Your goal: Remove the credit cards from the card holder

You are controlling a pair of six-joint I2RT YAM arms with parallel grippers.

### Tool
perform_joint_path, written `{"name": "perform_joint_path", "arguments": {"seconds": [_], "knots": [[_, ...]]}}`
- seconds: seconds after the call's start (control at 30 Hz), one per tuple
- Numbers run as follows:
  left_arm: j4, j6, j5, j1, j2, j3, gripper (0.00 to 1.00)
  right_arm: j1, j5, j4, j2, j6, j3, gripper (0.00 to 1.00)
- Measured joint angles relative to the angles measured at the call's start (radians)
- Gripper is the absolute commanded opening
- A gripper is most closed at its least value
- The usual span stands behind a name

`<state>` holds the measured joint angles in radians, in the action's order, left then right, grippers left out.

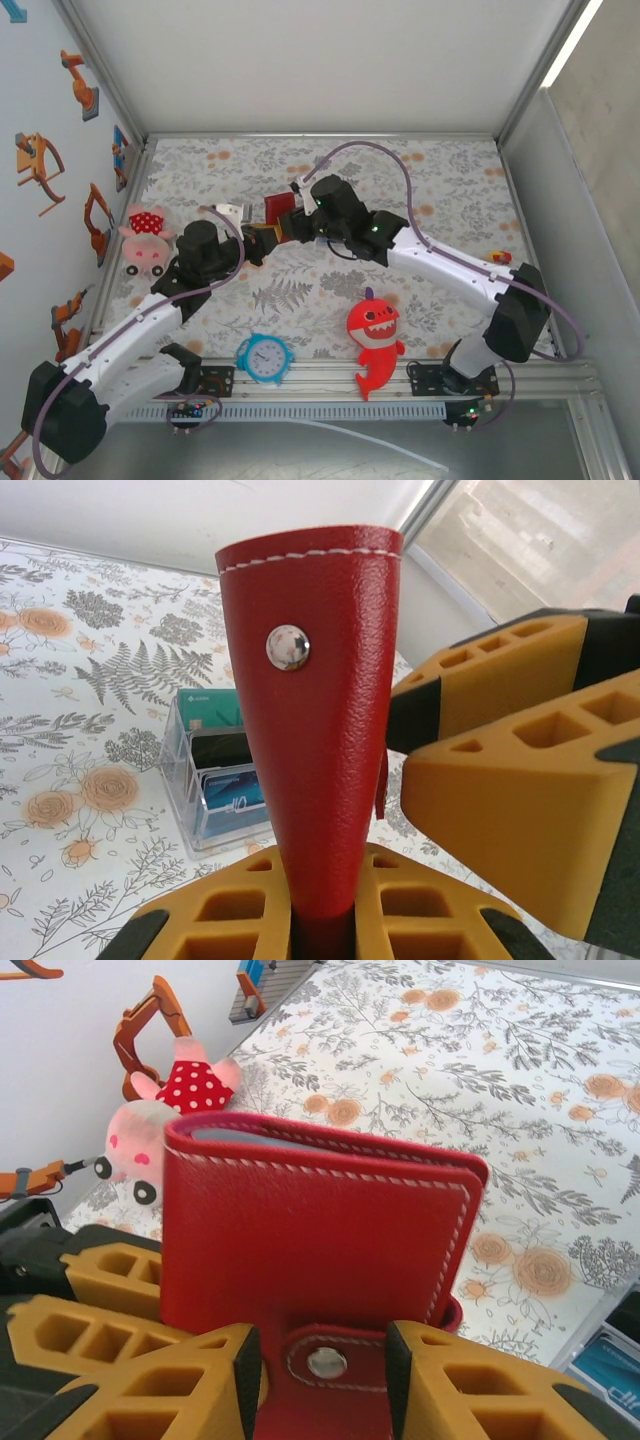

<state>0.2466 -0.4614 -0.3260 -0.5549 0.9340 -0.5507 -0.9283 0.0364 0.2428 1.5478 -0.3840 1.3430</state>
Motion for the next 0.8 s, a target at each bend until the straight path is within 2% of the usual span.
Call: {"name": "perform_joint_path", "arguments": {"seconds": [0.67,0.8], "knots": [[-0.023,-0.005,0.039,0.002,-0.015,0.0,0.0,0.0,-0.007,0.043,0.06,0.002,0.047,0.4],[-0.026,-0.008,0.046,0.006,-0.015,0.001,0.0,0.0,-0.016,0.045,0.07,-0.002,0.047,0.34]]}}
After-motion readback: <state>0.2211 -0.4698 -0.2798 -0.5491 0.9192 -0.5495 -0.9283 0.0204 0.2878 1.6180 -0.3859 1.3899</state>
